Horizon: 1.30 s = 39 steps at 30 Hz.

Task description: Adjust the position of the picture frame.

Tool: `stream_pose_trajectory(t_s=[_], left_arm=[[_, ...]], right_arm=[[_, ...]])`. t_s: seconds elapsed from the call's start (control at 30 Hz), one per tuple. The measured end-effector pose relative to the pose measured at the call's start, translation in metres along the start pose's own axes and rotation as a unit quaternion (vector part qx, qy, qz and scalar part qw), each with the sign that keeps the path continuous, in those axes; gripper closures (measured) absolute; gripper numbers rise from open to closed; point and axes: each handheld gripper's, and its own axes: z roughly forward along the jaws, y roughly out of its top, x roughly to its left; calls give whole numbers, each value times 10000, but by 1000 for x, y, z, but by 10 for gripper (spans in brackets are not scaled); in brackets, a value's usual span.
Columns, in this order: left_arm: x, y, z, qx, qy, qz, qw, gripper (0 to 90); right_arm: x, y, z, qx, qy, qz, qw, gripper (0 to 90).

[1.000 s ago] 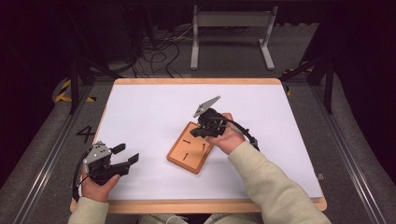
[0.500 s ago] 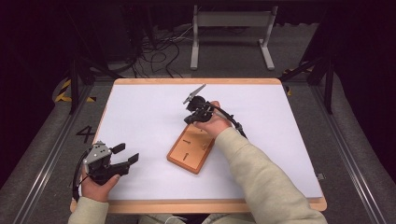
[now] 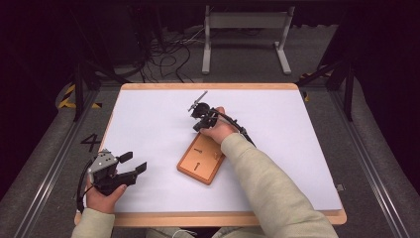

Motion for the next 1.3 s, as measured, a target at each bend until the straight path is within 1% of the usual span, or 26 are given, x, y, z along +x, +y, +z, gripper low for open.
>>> stream_pose_trajectory(t_s=[0.1, 0.23, 0.37, 0.53, 0.57, 0.6, 0.77, 0.83, 0.87, 0.9, 0.97, 1.03, 1.1, 1.2, 1.23, 1.3], left_arm=[[0, 0, 0, 10, -4, 10, 10000, 317], [-1, 0, 0, 31, -17, 29, 10000, 318], [-2, 1, 2, 10, -39, 51, 10000, 318], [-6, 2, 4, 49, -81, 114, 9999, 318], [-6, 2, 4, 49, -81, 114, 9999, 318], [-7, 3, 6, 77, -111, 149, 9998, 321], [-10, 5, 10, 110, -155, 198, 9996, 343], [-11, 6, 11, 114, -188, 231, 9995, 350], [-11, 6, 11, 121, -195, 266, 9994, 359], [-12, 6, 12, 136, -243, 298, 9992, 384], [-14, 6, 13, 161, -266, 355, 9989, 417], [-14, 7, 14, 186, -287, 363, 9988, 449], [-15, 7, 15, 194, -327, 382, 9985, 459], [-16, 8, 16, 202, -376, 419, 9982, 512], [-16, 8, 16, 234, -454, 418, 9978, 550], [-18, 9, 15, 258, -652, 458, 9965, 698]], right_arm=[[0, 0, 1, 28, 2, 6, 10000, 900], [2, -1, -1, 193, -110, -42, 9997, 900], [1, -11, -8, 326, -104, 3, 9994, 900], [2, -30, -20, 390, -86, 66, 9992, 900], [2, -30, -20, 390, -86, 66, 9992, 900], [4, -39, -26, 377, -60, 53, 9993, 900], [7, -58, -36, 341, 7, 104, 9994, 900], [10, -66, -40, 310, 47, 173, 9994, 900], [11, -68, -41, 304, 48, 168, 9994, 900], [12, -71, -43, 286, 49, 193, 9994, 900], [14, -77, -46, 246, 83, 223, 9994, 900], [16, -83, -49, 230, 125, 275, 9993, 900], [17, -86, -51, 215, 150, 308, 9992, 900], [19, -93, -55, 194, 228, 395, 9988, 900], [20, -95, -56, 191, 249, 425, 9986, 900], [20, -99, -59, 91, 204, 469, 9986, 900]])
